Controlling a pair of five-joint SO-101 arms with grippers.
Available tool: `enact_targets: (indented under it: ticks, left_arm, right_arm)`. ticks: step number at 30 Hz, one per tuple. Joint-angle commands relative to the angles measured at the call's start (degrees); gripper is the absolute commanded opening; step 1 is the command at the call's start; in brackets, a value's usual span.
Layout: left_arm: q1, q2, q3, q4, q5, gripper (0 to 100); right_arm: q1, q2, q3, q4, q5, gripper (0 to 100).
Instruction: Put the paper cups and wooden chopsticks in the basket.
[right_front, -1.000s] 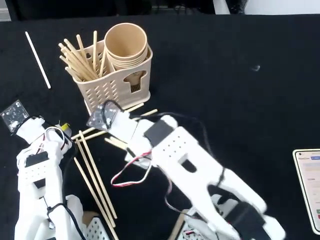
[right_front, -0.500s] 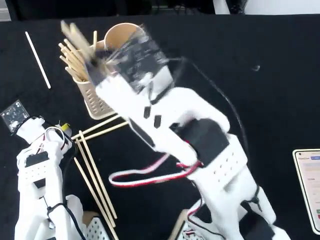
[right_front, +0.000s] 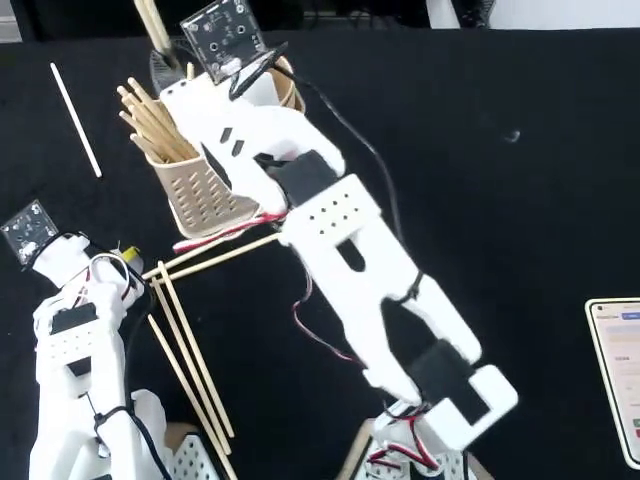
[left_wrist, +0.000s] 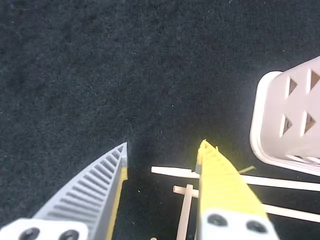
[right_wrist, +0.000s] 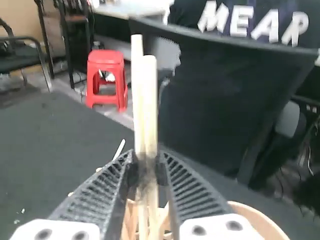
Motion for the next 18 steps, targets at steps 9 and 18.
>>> enact_targets:
  ticks: [9, 18]
  left_arm:
    - [-0.57, -1.05, -0.75, -0.44, 0.09, 23]
    - [-10.95, -0.44, -20.53, 19.16, 0.09, 23]
  right_arm:
    - [-1.32, -17.54, -15.52, 37.19, -0.18, 21.6]
    - [22.42, -27.91, 4.62, 61.80, -0.26, 21.5]
